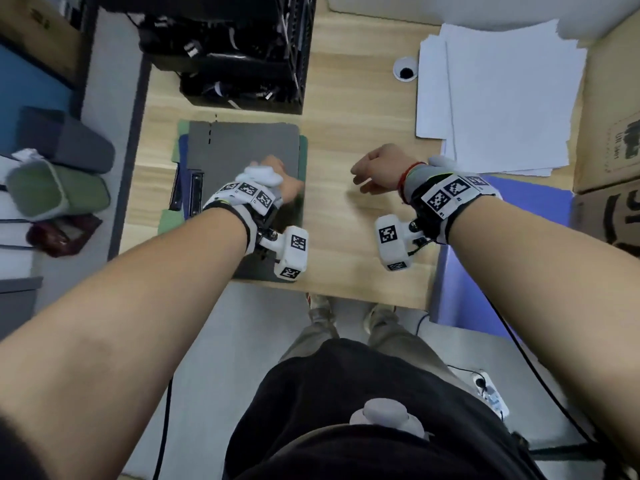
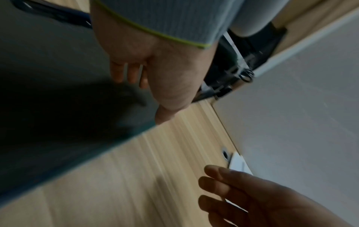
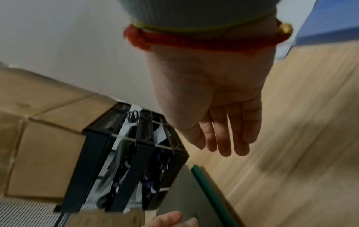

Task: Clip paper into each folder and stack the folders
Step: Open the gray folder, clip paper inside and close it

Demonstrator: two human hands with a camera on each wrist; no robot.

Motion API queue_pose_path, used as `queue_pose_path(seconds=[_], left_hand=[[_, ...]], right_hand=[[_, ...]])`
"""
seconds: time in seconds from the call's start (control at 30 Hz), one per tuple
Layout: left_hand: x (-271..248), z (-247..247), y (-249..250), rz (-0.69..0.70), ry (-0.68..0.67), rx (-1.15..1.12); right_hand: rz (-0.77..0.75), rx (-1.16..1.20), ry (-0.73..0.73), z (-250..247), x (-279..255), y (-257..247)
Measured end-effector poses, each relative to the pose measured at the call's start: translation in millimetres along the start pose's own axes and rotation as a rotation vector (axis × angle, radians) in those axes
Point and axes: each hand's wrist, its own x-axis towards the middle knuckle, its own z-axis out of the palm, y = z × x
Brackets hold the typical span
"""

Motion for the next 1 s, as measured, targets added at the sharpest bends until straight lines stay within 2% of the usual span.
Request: queue_pose_path(seconds=[0.17, 0.23, 0.37, 0.43, 0.53, 0.73, 0.8, 1.0], left_hand=[[9.9, -12.6, -71.0, -0.22, 0.123, 0.101], [18.2, -17.3, -94.4, -0.301, 0.165, 0.075], [31.4, -21.2, -116.8, -0.345, 0.056, 0.055], [33.4, -26.3, -118.8, -0.362, 0.051, 0.049], [29.7, -31.5, -111.1, -0.359, 0.038, 0.018], [31.6, -33.9, -91.0, -0.256, -0.044, 0.012], [29.0, -25.7, -74.1, -0.198, -0.07, 0.021], [2.2, -4.1, -8.3, -0.052, -0.156, 0.017]], right_hand=[[0.018, -0.017, -0.082, 58.8, 18.8, -20.2], [0.039, -0.045, -0.104, 81.0, 26.2, -24.0], [0.082, -0.136, -0.11, 105.1, 36.8, -20.2], [0.109, -0.127, -0.123, 112.7, 41.6, -18.0], [0.125, -0.111, -0.127, 117.0, 46.6, -17.4], [0.168, 0.018, 0.019, 103.3, 45.1, -7.9], [0.117, 0.015, 0.105, 85.8, 38.4, 2.7], [0.119, 0.198, 0.186, 11.2, 14.0, 51.8]])
